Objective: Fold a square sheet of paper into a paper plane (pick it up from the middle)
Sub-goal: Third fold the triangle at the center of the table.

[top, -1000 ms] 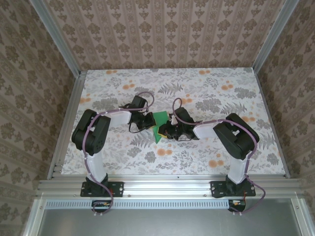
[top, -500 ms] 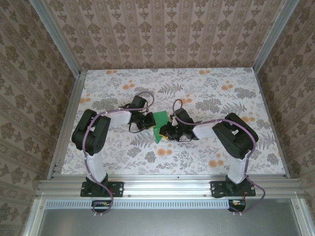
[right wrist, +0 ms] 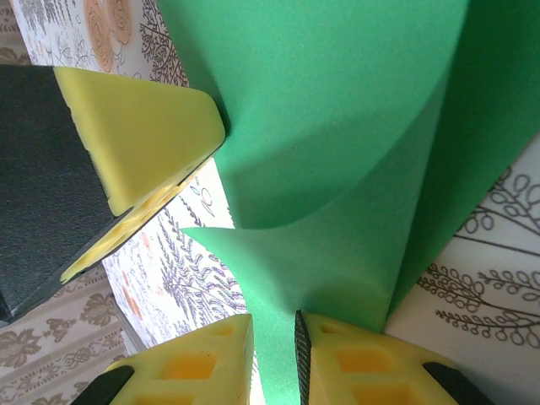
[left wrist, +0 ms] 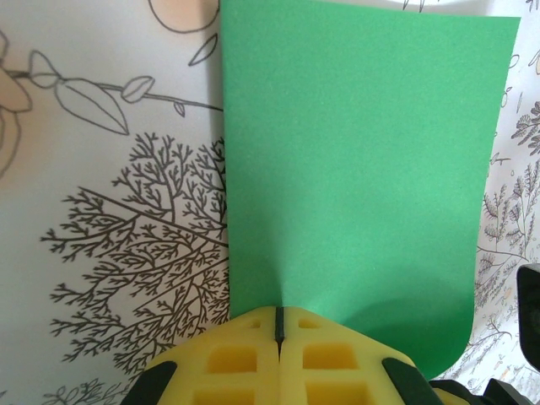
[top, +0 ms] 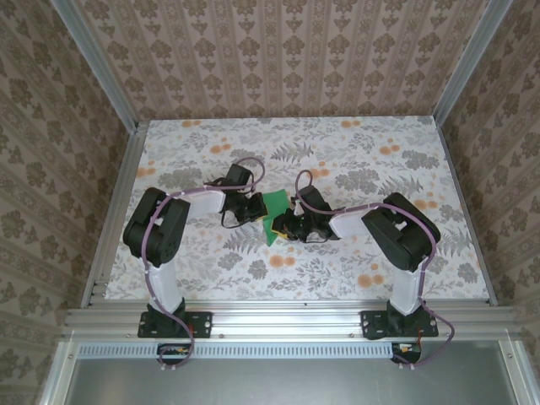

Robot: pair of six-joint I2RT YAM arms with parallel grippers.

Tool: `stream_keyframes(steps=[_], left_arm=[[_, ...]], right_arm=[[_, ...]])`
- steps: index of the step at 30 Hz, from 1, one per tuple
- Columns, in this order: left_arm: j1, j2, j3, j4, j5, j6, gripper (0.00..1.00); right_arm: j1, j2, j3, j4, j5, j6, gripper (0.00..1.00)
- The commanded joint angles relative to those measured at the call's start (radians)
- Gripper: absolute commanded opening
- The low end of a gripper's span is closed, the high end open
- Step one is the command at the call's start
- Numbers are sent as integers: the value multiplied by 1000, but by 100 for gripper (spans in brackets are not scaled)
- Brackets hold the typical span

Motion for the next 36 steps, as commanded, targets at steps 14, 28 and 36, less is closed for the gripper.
stream_keyframes(steps=[14,28,36], left_arm=[[-13,25,-1,-60,-15,20,0],[-4,-105,-29,-14,14,67,17],[-4,-113,-72,-8,59,147,27]], right_arm=[[6,40,31,-38,41,13,24],[5,35,28,-84,57,9,25],[5,38,31,-82,49,7,25]])
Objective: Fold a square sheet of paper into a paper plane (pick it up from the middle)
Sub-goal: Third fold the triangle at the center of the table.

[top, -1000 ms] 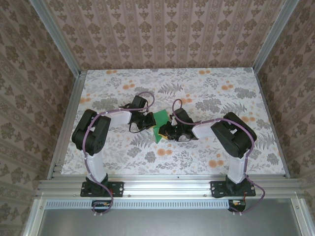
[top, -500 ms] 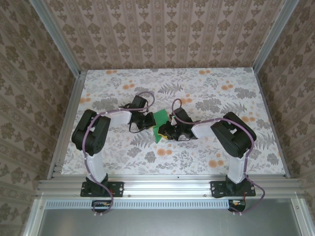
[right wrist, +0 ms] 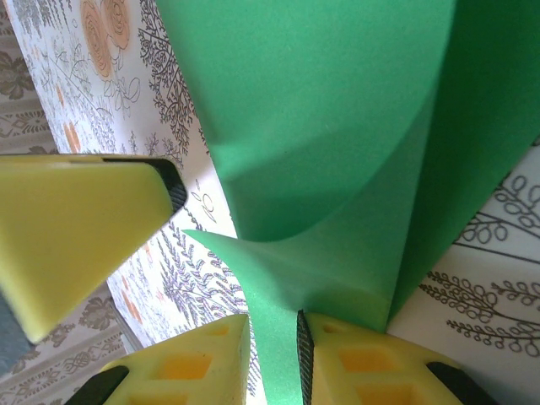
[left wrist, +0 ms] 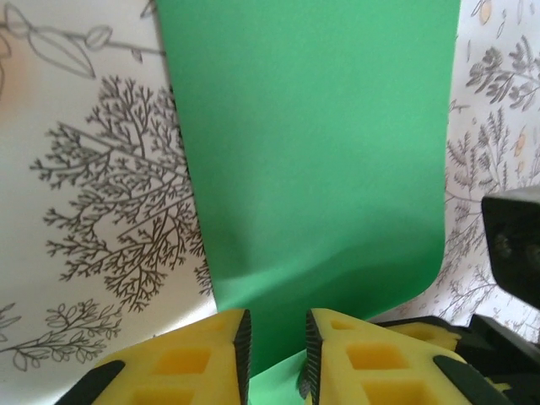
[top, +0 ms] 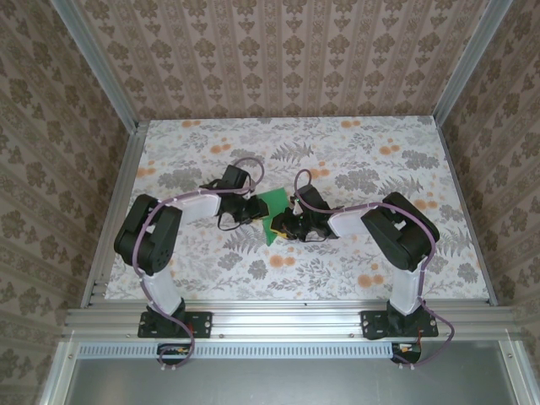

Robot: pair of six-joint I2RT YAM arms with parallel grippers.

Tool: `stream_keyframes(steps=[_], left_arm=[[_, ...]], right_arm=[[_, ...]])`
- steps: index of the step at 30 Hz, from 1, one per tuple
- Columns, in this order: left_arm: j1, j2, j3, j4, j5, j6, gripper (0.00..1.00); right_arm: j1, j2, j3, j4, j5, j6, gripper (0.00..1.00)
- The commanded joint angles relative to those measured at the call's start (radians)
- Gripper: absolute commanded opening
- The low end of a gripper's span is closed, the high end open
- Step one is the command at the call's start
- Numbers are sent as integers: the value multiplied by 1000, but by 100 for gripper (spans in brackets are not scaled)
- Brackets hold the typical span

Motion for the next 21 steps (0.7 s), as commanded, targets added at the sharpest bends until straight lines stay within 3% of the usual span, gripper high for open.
stream_keyframes(steps=[1,14,21], left_arm=[[-3,-20,-13,-5,43,72,28],[-1,-24,-54,54,101,252,29],[-1,-3,-35,53,89,300,21]], right_arm=[[3,30,9,-53,38,5,25],[3,29,17,-68,44,4,24],[3,26,17,-66,45,8,24]])
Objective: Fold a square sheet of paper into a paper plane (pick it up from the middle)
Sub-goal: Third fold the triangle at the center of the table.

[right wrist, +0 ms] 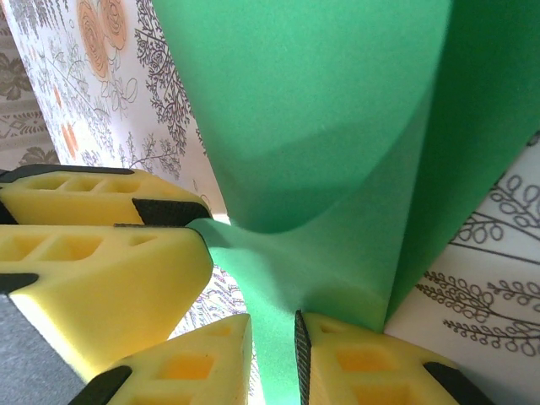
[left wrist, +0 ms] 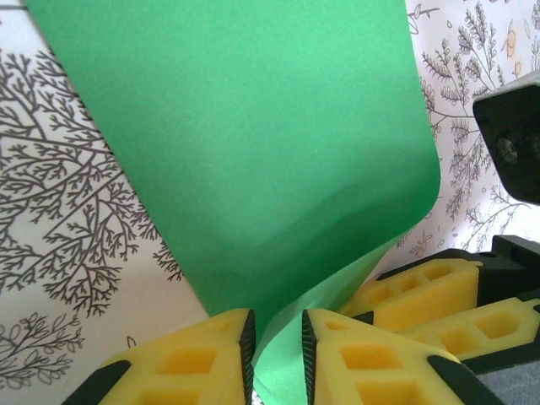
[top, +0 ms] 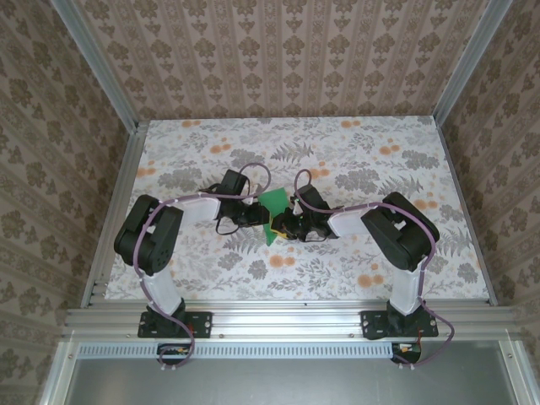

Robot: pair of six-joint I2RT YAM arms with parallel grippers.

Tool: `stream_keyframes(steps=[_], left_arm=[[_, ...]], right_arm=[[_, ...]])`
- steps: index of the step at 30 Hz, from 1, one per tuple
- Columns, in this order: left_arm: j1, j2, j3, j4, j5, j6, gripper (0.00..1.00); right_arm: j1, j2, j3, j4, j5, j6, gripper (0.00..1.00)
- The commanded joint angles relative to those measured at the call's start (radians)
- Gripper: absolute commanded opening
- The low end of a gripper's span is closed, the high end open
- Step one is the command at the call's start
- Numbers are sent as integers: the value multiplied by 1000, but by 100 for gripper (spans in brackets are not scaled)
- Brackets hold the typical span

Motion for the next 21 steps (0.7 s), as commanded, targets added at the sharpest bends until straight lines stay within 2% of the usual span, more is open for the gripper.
stream_keyframes(steps=[1,12,21], left_arm=[[-2,-1,8,13,9,61,19],[-1,5,8,1,-44,101,4],[-1,18,25,3,-47,97,1]], right_arm=[[3,26,16,-58,43,8,24],[2,6,28,-59,19,-26,26],[14,-36,24,-41,-21,-79,22]])
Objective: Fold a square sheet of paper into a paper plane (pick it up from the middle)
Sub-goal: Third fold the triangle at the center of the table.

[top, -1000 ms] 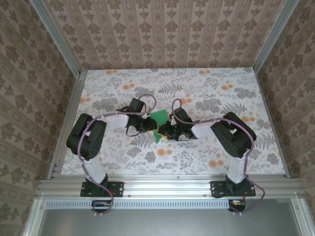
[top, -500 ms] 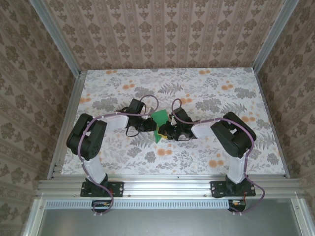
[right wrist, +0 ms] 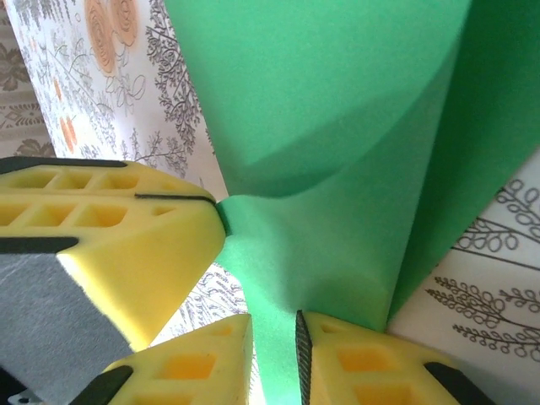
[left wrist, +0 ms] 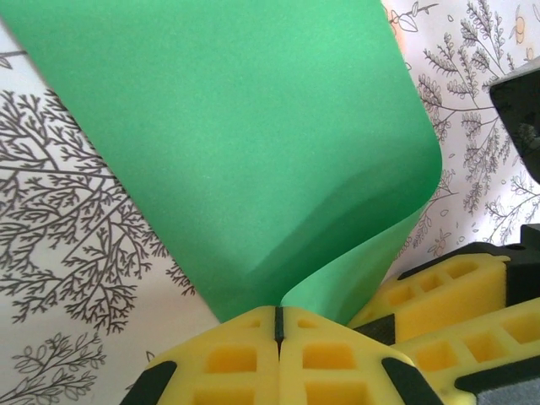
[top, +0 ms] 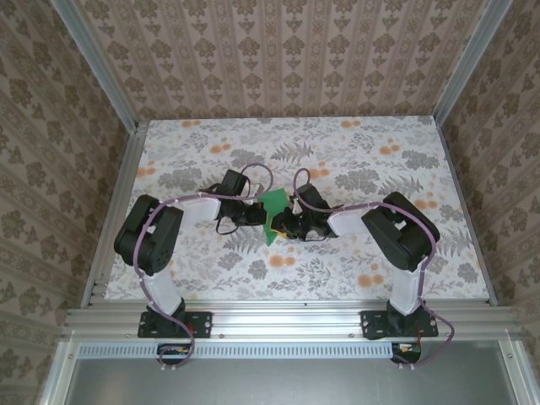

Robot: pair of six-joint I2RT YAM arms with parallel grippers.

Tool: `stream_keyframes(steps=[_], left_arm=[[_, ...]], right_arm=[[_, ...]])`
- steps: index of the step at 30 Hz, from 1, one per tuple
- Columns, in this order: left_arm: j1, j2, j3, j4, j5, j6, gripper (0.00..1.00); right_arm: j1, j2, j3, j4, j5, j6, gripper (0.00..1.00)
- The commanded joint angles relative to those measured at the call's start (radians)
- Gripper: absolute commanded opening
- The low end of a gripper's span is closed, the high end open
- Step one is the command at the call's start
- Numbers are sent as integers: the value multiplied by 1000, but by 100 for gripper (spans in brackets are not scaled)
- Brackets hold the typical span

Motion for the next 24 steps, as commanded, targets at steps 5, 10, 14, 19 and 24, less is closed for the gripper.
stream_keyframes(steps=[5,10,14,19,24], left_arm=[[-4,33,31,11,-15,0,0],[-6,43,39,12,-29,-8,0],[-6,46,41,7,-42,-12,0],[-7,53,42,2,-48,-10,0],[-7,64,48,-1,-54,-10,0]], right_arm=[[39,-49,3,-28,-17,-63,21],[52,-48,12,-47,-12,-75,21],[58,-39,13,-49,-12,-77,21],[60,-29,21,-55,-13,-81,21],[66,-6,37,-60,-39,-91,21]])
